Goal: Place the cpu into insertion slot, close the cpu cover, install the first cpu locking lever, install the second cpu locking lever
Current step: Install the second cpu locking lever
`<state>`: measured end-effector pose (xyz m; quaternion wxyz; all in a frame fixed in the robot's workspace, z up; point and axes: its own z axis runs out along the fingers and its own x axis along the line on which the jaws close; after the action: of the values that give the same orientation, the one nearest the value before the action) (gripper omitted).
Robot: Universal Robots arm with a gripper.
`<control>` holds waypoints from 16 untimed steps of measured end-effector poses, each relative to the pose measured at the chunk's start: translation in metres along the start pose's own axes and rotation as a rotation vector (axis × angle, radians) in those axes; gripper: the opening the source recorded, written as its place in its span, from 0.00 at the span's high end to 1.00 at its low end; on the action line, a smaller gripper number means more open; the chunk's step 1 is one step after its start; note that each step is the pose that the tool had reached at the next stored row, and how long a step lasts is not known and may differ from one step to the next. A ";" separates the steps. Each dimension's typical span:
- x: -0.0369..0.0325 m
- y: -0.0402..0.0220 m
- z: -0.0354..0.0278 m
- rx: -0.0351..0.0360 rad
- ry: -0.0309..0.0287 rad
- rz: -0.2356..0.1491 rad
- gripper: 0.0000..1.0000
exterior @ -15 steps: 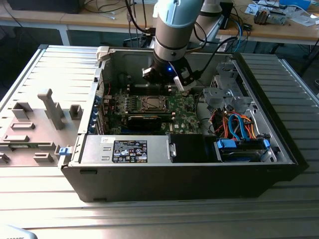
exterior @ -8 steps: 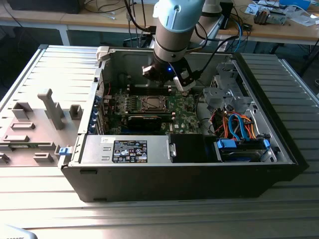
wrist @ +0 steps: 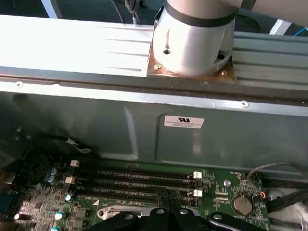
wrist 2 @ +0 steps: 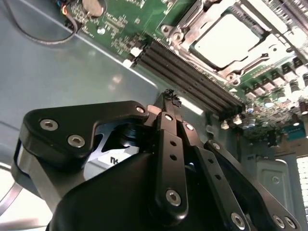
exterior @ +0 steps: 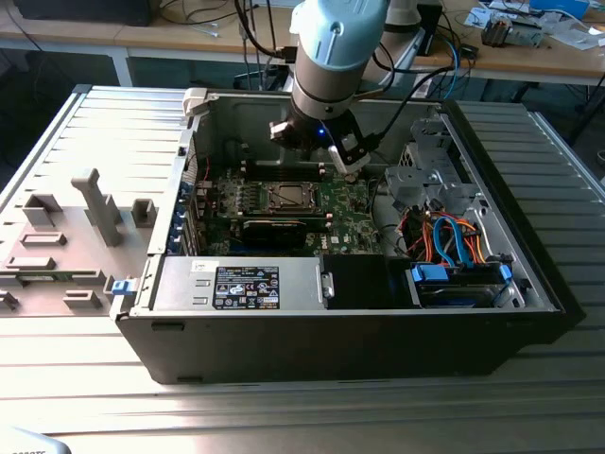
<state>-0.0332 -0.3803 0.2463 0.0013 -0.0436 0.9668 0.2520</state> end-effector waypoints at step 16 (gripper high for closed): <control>0.0001 -0.0007 -0.0004 -0.1459 -0.0124 -0.003 0.89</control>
<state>-0.0332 -0.3811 0.2462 0.0045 -0.0434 0.9457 0.3220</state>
